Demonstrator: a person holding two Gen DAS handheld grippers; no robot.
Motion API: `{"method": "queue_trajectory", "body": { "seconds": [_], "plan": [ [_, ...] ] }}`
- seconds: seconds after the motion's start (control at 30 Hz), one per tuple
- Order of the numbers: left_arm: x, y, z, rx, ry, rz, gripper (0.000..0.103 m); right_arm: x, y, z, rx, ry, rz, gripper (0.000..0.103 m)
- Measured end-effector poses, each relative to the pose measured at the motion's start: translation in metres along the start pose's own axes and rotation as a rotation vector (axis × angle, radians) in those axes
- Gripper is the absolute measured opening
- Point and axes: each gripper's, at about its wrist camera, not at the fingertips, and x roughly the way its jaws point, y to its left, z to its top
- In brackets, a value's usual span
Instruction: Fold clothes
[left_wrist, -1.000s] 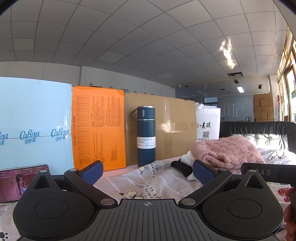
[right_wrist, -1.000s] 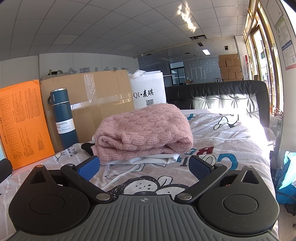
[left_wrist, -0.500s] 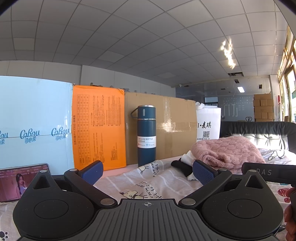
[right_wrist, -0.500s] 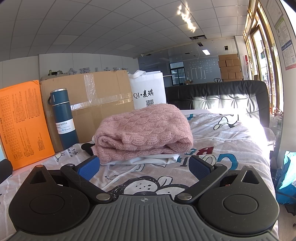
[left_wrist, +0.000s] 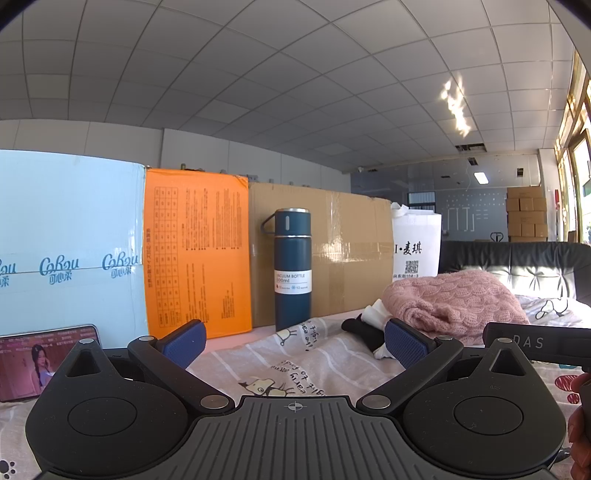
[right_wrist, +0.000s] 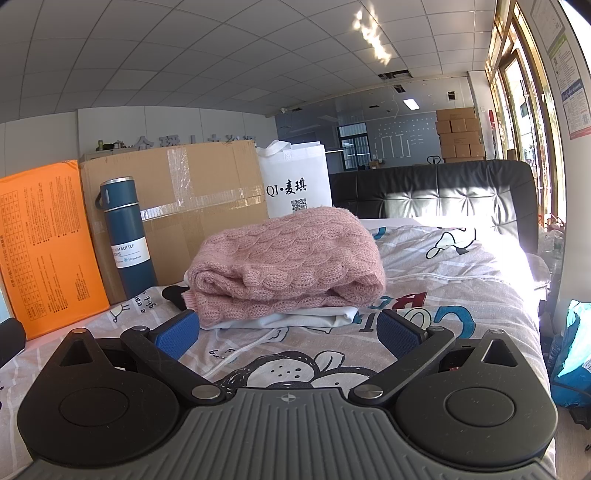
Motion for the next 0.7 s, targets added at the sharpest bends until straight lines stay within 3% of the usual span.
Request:
{"method": "queue_trajectory", "body": {
  "seconds": [0.7],
  "plan": [
    [0.0002,0.0000,-0.0004,-0.002,0.004,0.000,0.103,-0.0011,-0.0003,0.0005,0.005,-0.006,0.000,0.103]
  ]
}}
